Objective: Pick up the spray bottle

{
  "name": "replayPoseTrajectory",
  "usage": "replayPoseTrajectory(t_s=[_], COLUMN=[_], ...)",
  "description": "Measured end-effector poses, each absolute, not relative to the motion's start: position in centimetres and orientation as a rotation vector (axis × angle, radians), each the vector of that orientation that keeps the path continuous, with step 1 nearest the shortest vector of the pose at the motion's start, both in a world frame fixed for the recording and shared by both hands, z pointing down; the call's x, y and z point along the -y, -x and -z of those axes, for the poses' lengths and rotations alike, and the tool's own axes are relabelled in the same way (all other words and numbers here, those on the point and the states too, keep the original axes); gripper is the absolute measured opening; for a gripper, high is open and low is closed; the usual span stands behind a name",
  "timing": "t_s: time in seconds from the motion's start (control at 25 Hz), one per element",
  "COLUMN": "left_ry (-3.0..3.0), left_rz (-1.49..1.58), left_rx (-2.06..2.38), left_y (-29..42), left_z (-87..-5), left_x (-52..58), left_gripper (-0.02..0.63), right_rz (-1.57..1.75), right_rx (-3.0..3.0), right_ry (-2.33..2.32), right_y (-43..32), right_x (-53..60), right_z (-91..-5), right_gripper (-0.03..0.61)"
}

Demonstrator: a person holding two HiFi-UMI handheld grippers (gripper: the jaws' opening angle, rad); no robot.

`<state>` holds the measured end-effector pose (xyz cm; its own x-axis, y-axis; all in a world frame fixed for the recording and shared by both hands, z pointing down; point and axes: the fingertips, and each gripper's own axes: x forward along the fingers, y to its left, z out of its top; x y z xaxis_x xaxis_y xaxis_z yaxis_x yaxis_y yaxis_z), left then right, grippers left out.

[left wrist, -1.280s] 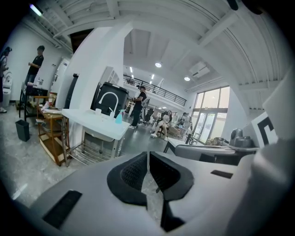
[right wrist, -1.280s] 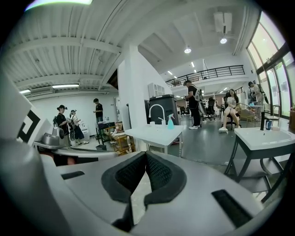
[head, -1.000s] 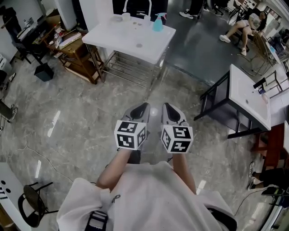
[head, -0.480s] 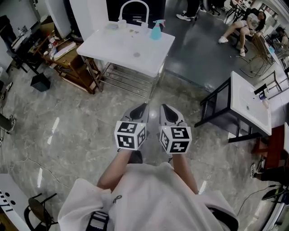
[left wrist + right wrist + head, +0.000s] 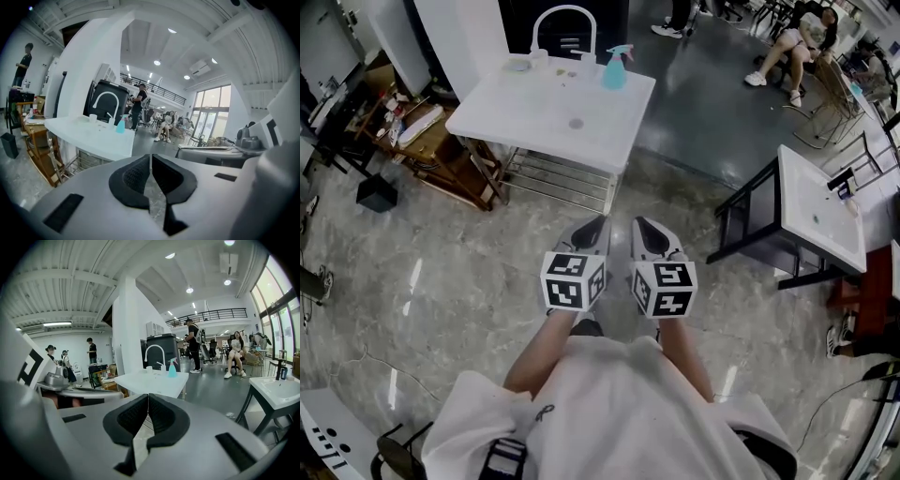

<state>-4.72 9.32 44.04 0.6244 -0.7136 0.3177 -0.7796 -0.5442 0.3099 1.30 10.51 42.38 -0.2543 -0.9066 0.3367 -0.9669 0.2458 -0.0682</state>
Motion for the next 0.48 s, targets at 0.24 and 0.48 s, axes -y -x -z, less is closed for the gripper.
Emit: replayPoseTrajectory(t_s=[0.24,0.48], left_ry=[-2.440,-2.447], left_rz=[-0.233,-0.234], left_rx=[1.141,1.104], left_y=[5.7,6.7], left_z=[-44.7,-45.1], left_x=[-7.1,-6.0], left_gripper=[0.035,0.035], right_rz=[-0.415,-0.424], right_rx=[2.265,2.239], right_ry=[-1.783,-1.806], right_y=[-0.2,1.0], right_x=[-8.4,-7.7], right_z=[-43.1,-43.4], right_gripper=[0.028,0.028])
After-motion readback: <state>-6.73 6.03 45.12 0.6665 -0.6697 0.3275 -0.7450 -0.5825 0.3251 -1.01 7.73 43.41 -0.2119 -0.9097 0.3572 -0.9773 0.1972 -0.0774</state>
